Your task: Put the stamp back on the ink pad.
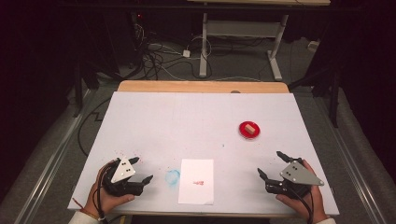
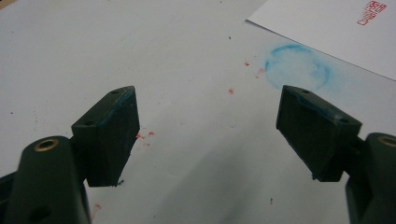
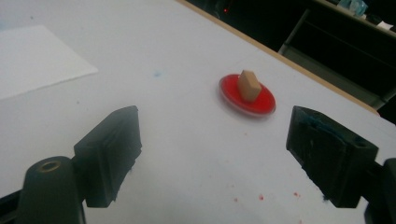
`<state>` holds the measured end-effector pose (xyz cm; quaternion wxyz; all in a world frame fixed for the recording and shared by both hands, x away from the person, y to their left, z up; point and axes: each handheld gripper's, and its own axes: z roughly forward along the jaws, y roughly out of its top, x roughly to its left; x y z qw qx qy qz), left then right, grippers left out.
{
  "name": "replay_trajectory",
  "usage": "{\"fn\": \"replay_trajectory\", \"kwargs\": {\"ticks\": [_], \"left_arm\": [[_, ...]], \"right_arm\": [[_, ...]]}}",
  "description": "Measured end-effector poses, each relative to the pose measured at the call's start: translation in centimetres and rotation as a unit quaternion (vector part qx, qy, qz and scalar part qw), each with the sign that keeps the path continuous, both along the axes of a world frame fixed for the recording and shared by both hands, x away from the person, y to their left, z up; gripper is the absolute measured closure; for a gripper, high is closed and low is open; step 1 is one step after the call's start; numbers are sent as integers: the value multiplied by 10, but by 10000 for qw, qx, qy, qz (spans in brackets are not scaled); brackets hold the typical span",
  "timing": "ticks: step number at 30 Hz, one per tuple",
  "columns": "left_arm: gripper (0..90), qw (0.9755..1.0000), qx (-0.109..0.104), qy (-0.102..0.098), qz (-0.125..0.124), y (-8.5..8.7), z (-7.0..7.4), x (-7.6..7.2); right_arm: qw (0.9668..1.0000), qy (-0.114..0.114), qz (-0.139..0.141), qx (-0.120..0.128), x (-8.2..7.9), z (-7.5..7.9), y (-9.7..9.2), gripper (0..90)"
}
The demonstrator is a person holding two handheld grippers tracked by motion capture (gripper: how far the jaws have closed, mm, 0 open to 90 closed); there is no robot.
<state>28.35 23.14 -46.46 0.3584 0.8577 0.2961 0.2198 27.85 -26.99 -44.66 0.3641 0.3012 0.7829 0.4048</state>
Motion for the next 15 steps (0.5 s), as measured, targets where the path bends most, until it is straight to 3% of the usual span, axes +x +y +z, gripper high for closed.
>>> {"fn": "replay_trajectory", "kwargs": {"ticks": [7,15], "left_arm": [[209,10000,-34,-13,25,1,0,-2],[209,10000,45,-60,-56,-2,1,-3]], "right_arm": [[9998,170,-43,107,-5,-7,-4,162],[9999,94,57,85,-9,-5,-1,161]]}}
